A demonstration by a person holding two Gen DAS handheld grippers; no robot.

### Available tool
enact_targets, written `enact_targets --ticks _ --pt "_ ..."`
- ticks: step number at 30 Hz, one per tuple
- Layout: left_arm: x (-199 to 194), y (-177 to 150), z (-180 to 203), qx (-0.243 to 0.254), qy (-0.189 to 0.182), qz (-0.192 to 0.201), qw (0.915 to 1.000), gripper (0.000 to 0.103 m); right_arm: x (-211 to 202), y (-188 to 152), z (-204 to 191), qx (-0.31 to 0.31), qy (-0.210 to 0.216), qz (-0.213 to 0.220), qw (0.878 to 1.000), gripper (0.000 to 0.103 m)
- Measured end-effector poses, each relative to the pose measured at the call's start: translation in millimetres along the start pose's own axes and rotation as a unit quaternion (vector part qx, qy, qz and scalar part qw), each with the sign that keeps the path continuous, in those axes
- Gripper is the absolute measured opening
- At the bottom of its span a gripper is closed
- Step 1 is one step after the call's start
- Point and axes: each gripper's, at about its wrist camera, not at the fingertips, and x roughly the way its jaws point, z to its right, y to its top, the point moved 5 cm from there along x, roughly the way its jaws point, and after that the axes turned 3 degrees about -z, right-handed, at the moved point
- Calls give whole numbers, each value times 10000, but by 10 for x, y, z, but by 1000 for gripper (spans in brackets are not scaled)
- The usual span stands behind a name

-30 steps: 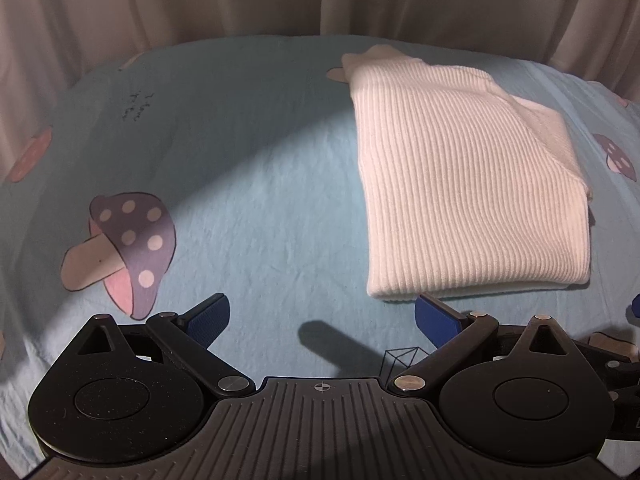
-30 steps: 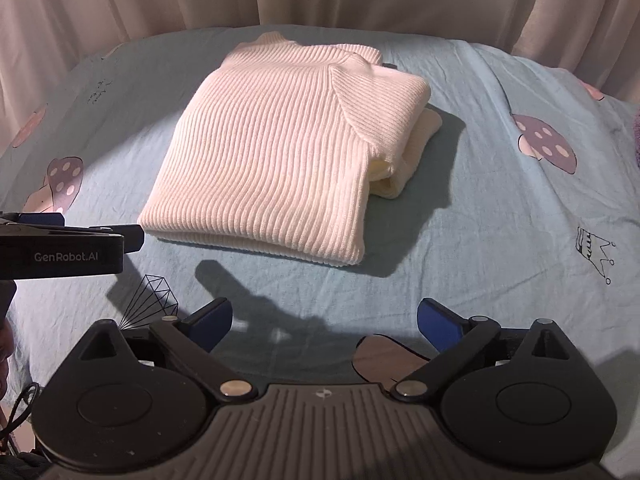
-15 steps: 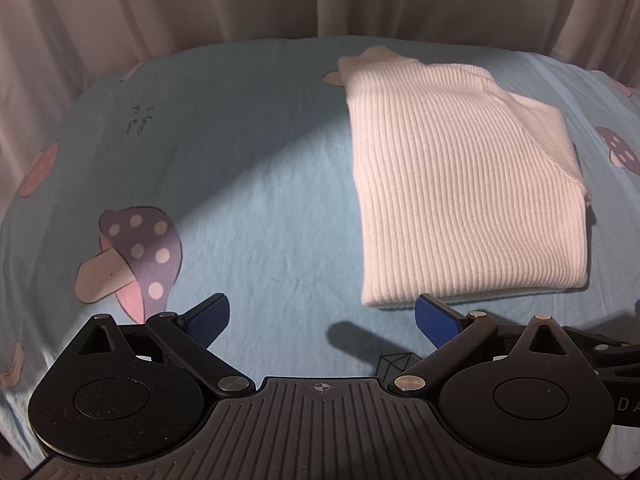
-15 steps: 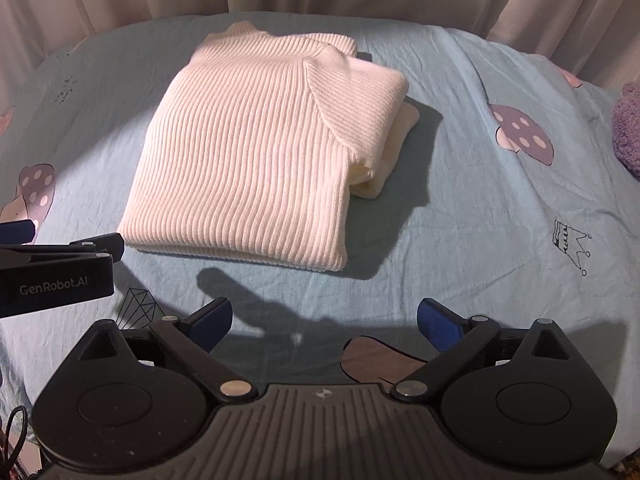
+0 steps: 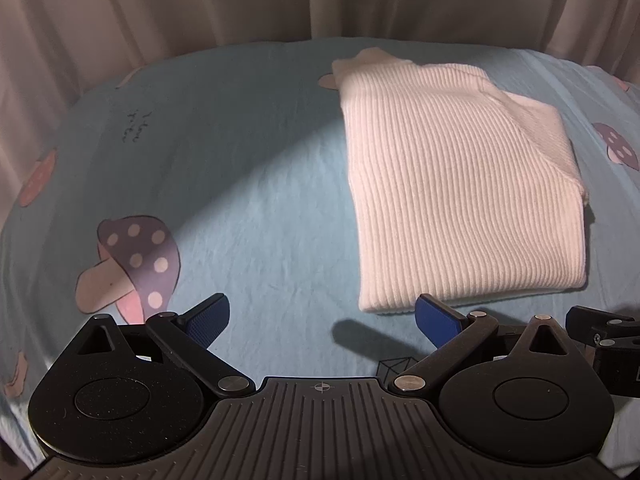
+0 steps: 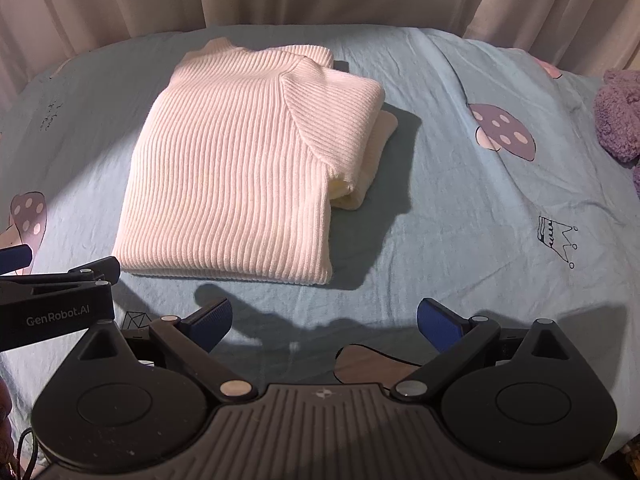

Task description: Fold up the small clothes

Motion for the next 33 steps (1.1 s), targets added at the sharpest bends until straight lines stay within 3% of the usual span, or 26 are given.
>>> enact_targets --ticks 33 --pt "-65 -23 66 133 -59 -10 9999 102 -52 -20 8 136 -151 45 9998 99"
